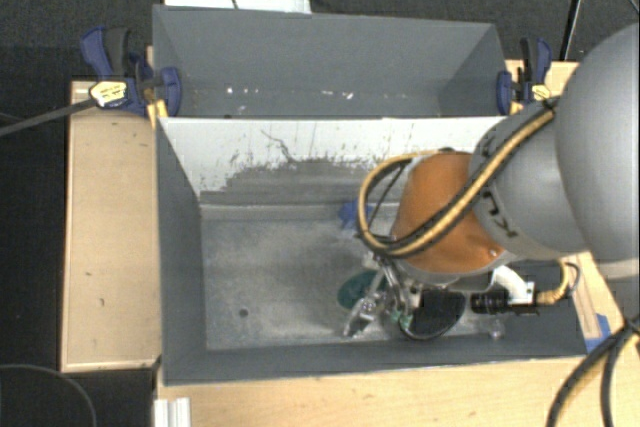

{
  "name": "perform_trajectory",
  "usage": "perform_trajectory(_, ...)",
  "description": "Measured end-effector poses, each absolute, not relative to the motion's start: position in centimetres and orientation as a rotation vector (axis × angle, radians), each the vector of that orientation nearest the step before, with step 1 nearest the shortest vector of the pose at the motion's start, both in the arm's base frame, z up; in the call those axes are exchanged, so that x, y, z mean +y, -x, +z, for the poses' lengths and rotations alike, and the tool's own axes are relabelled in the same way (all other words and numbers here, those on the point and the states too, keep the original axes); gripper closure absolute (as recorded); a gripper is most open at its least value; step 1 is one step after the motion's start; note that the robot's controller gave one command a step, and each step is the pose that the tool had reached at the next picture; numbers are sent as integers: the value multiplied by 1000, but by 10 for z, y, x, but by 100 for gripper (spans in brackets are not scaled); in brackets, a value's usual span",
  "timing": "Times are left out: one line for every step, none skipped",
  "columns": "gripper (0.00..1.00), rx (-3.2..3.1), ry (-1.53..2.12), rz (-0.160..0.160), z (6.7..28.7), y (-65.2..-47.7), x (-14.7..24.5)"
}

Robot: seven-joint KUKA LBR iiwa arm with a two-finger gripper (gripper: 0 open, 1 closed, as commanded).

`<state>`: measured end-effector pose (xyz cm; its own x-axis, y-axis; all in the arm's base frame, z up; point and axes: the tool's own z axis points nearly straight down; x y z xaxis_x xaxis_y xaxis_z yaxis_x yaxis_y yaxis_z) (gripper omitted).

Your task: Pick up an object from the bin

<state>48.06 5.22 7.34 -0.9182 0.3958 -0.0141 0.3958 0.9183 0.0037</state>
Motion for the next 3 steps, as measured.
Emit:
perform_trajectory(0, 2942, -1073, 13, 73, -485, 36)
perform_trajectory(100, 2933, -1081, 12, 74, -486, 35)
perform_trajectory(100, 2940, -1080, 5, 76, -488, 35)
